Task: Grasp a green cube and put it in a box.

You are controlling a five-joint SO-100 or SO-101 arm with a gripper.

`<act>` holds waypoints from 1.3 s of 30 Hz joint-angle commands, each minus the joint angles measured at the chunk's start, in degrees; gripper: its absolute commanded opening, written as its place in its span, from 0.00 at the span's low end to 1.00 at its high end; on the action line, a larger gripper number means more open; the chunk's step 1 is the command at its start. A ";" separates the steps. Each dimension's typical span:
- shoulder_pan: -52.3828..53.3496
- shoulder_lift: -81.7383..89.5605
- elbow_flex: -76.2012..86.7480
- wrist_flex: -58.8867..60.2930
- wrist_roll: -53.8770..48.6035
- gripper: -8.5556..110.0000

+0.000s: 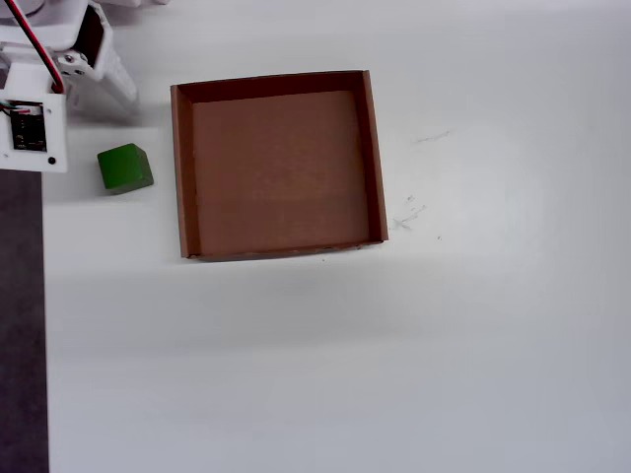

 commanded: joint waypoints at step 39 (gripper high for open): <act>-2.99 -34.10 -25.58 -1.32 -12.66 0.33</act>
